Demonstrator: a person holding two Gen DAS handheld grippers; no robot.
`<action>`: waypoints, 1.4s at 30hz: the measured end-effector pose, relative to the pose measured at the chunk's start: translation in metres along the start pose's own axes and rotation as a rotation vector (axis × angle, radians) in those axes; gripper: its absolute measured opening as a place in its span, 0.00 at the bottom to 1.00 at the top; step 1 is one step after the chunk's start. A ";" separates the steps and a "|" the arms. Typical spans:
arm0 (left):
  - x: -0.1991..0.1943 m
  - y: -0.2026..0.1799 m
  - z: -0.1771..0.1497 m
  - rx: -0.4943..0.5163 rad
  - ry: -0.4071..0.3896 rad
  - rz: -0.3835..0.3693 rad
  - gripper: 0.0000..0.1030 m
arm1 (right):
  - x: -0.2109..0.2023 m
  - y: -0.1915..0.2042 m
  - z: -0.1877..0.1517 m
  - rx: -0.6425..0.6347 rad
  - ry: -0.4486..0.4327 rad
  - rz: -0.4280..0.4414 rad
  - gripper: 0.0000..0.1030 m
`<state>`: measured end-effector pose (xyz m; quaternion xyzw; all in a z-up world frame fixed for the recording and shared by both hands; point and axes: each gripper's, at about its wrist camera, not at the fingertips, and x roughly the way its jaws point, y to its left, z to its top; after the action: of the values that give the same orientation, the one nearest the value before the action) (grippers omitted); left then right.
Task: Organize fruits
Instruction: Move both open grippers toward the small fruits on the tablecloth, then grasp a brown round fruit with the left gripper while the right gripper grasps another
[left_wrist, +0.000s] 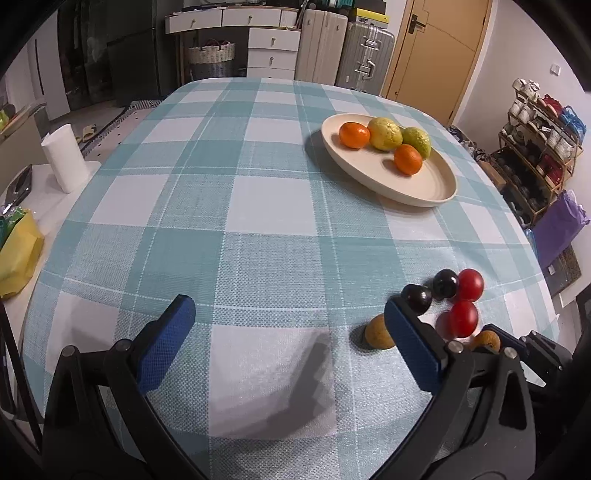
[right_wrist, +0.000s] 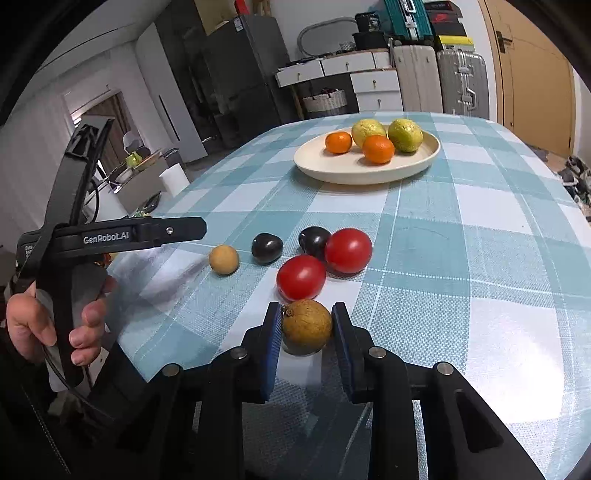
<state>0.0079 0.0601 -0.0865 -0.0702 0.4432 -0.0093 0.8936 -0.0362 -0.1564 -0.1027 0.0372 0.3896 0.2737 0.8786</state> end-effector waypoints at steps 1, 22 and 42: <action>0.000 -0.001 0.000 0.005 0.003 -0.013 0.99 | -0.001 0.000 0.001 -0.001 -0.006 0.001 0.27; 0.015 -0.045 -0.006 0.175 0.060 -0.079 0.84 | -0.014 -0.026 0.013 0.082 -0.057 0.000 0.27; 0.014 -0.035 0.004 0.167 0.111 -0.245 0.23 | -0.017 -0.037 0.016 0.112 -0.087 0.007 0.27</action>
<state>0.0213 0.0245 -0.0903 -0.0487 0.4776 -0.1588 0.8627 -0.0178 -0.1943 -0.0905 0.0996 0.3655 0.2529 0.8903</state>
